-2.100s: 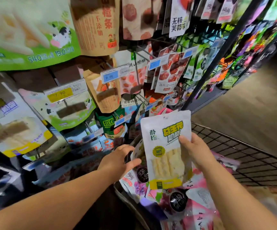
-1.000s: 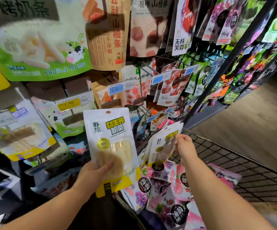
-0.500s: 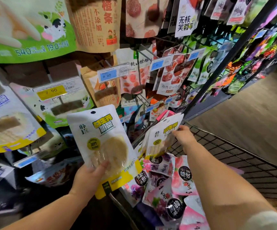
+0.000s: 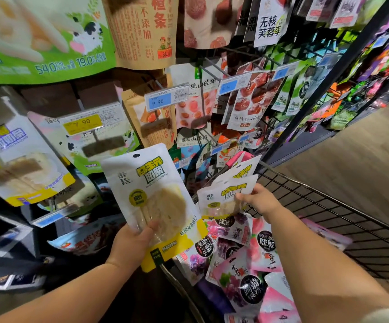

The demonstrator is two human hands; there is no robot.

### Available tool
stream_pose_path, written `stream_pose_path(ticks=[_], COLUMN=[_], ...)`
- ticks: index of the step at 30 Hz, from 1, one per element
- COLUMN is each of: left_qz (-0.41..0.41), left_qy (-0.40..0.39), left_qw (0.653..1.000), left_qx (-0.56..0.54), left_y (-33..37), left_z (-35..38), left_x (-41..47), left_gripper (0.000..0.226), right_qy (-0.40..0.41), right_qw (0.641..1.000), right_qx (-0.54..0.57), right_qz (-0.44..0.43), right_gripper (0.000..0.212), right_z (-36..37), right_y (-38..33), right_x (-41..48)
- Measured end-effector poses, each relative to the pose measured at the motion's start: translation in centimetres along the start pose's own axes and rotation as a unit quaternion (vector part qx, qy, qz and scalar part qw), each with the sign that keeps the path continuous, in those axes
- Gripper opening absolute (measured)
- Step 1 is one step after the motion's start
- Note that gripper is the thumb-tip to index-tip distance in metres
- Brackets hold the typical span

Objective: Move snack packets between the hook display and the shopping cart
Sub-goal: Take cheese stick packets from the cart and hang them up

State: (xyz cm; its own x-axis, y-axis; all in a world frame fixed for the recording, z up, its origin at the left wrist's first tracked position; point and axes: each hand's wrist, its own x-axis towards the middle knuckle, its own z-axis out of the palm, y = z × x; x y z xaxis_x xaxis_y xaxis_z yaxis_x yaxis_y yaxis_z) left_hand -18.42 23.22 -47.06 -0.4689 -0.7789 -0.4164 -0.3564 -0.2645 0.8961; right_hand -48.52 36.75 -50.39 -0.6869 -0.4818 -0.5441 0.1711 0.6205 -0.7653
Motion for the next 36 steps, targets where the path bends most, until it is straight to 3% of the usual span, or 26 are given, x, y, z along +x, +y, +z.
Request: stream_pose_path(ticks=[2, 7, 14, 17, 20, 22, 24, 27, 30, 36], left_qz=[0.005, 0.003, 0.022, 0.012, 0.017, 0.032, 0.063, 0.09, 0.113, 0.142], left_qy=[-0.002, 0.007, 0.015, -0.02, -0.038, -0.038, -0.045, -0.052, -0.04, -0.048], left_qw=[1.0, 1.0, 0.998, 0.995, 0.997, 0.998, 0.997, 0.995, 0.993, 0.988], left_qx=[0.003, -0.019, -0.065, -0.092, -0.071, -0.04, -0.017, -0.001, 0.022, 0.046], left_y=[0.0, 0.3, 3.2, 4.7, 6.5, 7.3, 8.4, 9.1, 9.3, 10.6], left_z=[0.0, -0.4, -2.1, -3.1, -4.0, -4.8, -5.7, -7.0, -8.8, -11.2], left_x=[-0.1, -0.4, -1.1, -1.1, -1.9, -2.4, -3.3, -3.9, -3.8, -4.9], left_gripper=[0.008, 0.007, 0.005, 0.018, 0.029, 0.013, 0.019, 0.019, 0.003, 0.013], right_qy=[-0.011, 0.042, 0.138, 0.154, 0.133, 0.107, 0.084, 0.077, 0.068, 0.043], right_qw=[1.0, 0.997, 0.976, 0.961, 0.948, 0.938, 0.93, 0.92, 0.916, 0.929], right_qx=[-0.01, -0.018, 0.061, 0.124, 0.191, 0.231, 0.256, 0.269, 0.282, 0.247], right_qz=[-0.009, -0.061, -0.157, -0.194, -0.219, -0.235, -0.25, -0.273, -0.276, -0.271], right_gripper=[0.014, 0.007, 0.005, 0.013, 0.037, 0.026, 0.017, 0.024, 0.023, 0.015], right_z=[0.6, 1.1, -1.2, -1.5, -0.8, 0.3, 1.7, 3.8, 5.7, 9.6], right_y=[0.0, 0.0, -3.5, -6.6, -9.9, -12.1, -14.2, -16.7, -18.4, -19.9], right_x=[-1.0, -3.4, -8.3, -10.6, -12.4, -13.5, -14.7, -16.0, -16.5, -16.6])
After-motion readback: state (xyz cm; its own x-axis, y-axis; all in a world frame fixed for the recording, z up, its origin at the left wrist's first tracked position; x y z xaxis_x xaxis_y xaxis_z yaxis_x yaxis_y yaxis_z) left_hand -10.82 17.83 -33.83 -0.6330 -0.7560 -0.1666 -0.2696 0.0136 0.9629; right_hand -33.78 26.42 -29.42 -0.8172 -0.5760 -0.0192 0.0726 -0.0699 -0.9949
